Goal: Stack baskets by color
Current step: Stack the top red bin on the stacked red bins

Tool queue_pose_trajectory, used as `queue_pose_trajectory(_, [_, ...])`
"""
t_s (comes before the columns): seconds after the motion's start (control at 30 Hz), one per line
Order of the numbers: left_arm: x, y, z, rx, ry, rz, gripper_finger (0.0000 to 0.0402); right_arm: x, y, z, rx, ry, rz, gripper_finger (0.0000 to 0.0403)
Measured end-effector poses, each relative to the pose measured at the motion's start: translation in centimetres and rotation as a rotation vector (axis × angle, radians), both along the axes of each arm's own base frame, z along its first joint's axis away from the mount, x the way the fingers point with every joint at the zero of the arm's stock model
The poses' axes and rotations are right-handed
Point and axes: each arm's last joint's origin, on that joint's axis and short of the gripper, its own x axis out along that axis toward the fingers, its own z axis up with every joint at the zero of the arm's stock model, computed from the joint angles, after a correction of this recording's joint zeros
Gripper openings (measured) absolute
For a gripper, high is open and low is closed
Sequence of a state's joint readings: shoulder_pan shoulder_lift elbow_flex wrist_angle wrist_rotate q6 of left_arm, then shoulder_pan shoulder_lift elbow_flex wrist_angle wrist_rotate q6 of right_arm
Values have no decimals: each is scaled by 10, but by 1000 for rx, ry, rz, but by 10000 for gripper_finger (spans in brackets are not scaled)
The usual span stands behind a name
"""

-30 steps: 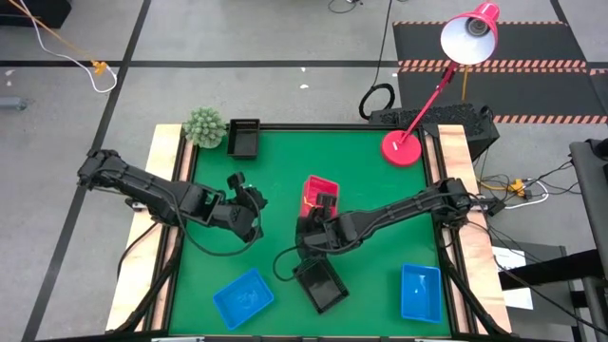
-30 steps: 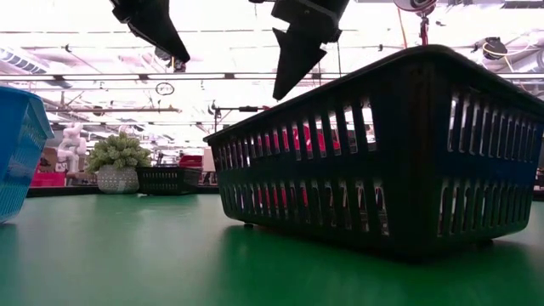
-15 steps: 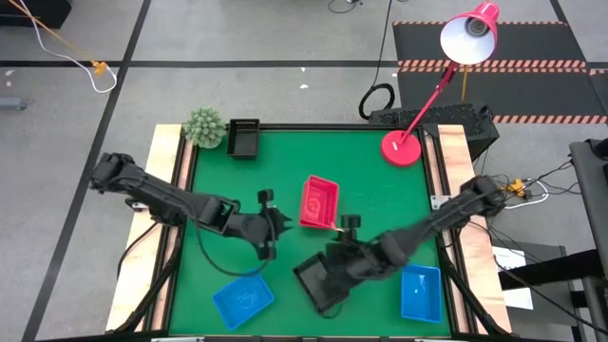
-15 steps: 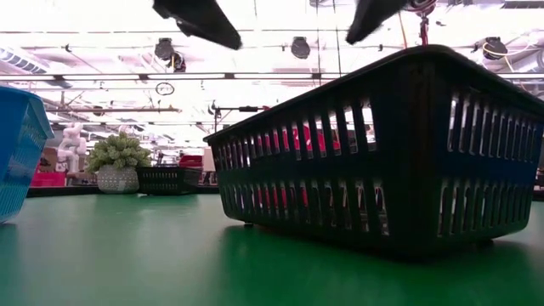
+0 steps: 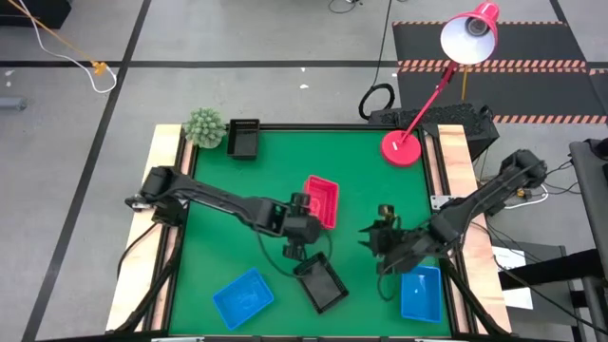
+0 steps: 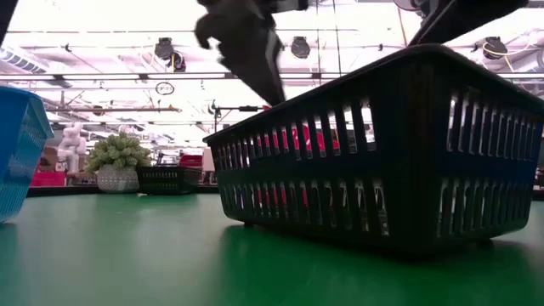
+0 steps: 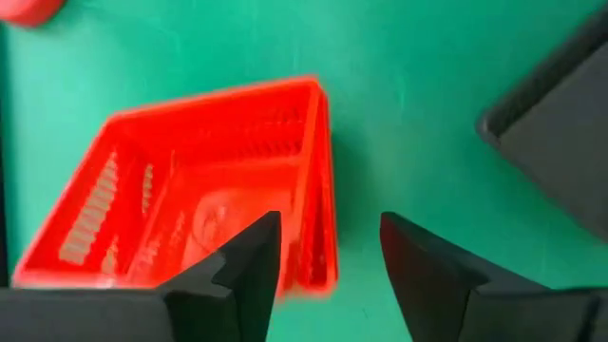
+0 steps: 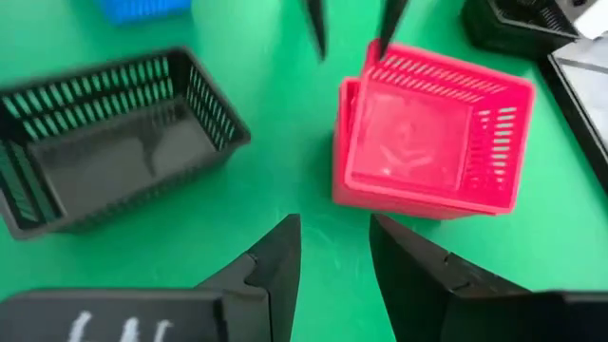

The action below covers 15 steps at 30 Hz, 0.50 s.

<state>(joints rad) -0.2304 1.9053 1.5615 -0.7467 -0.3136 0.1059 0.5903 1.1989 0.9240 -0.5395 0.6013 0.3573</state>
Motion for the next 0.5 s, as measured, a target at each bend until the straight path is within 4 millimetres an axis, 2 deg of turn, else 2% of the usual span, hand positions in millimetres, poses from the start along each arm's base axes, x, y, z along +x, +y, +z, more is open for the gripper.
queue_pose_trajectory(0.23, [14, 11, -16, 32, 57, -12, 145, -21, -13, 8, 94, -117, -9, 123])
queue_pose_trajectory(0.5, [17, 30, -16, -39, 69, -6, 96, -20, -13, 5, 92, -128, 8, 123])
